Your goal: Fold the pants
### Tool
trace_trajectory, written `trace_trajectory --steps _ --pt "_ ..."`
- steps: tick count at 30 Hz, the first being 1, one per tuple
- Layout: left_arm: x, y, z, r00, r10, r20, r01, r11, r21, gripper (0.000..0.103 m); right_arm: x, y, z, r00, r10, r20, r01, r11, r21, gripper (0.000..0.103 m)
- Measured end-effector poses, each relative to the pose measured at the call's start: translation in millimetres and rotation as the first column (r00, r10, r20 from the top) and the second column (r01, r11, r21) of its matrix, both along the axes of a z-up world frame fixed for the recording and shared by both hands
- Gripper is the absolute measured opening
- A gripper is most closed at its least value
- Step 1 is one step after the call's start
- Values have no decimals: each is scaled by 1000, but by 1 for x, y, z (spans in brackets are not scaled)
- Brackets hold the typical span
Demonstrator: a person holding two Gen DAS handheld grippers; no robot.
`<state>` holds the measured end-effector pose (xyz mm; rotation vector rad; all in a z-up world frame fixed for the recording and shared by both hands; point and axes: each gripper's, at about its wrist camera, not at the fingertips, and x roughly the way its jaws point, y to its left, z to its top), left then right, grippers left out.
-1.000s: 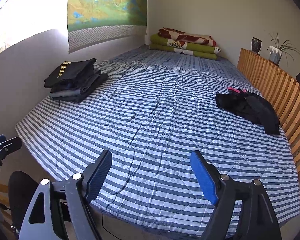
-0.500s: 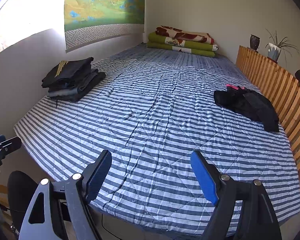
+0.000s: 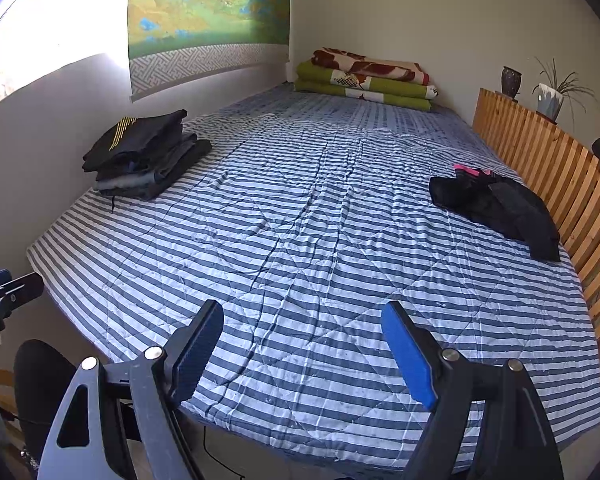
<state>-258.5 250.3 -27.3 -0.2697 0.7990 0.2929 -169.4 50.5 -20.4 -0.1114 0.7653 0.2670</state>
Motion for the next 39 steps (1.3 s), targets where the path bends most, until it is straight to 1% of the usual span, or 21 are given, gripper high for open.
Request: trace_trajectory --steps 18,33,39 --pt "10 -3 -12 1000 -14 -24 14 1000 -6 100 4 -5 -12 1000 -8 -26 8 1000 -8 78" --pt "29 -11 -29 997 -51 -49 50 998 -25 100 9 -10 -23 998 -29 -56 28 1000 -13 78" --pt "43 -17 -30 995 -82 -48 81 996 -25 100 13 -13 -28 997 -42 -71 41 999 -14 78"
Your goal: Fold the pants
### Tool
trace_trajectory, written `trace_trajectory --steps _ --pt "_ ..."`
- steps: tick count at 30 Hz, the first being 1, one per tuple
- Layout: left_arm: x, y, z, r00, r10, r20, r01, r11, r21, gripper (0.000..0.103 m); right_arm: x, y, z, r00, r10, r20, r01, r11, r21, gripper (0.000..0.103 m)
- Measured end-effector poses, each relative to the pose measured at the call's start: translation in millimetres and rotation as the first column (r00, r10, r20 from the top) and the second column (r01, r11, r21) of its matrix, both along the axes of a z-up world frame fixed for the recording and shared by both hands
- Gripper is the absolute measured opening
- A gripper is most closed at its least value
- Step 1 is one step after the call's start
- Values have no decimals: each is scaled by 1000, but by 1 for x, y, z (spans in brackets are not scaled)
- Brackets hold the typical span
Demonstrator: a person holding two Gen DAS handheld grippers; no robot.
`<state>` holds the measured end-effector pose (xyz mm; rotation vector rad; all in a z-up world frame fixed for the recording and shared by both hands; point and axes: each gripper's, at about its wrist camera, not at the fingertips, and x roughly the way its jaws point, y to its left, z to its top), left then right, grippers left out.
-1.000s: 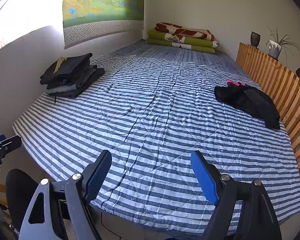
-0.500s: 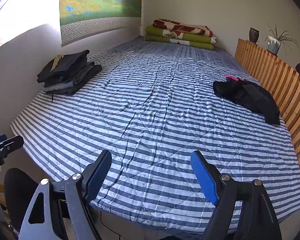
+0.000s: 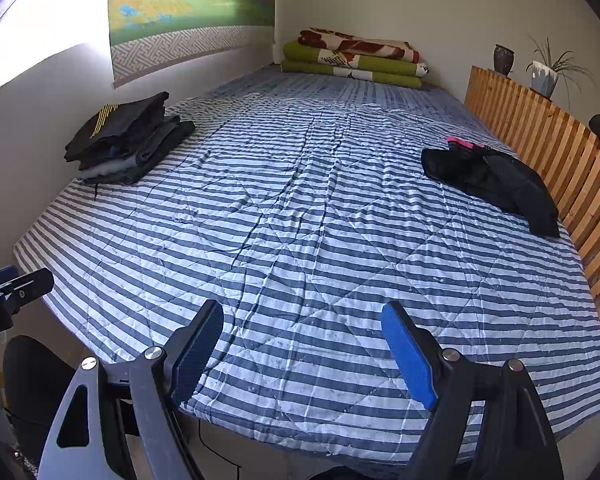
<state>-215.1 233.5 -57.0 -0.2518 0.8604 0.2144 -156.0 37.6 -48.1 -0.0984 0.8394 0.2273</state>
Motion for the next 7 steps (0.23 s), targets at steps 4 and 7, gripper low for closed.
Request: trace_trajectory --steps 4,7 --pt "18 -13 4 999 -52 9 52 999 -1 100 4 -4 -1 1000 -16 3 16 1000 -5 78" --pt "34 -24 8 995 -97 20 97 995 0 100 11 -9 -4 999 -39 -2 39 999 -1 78"
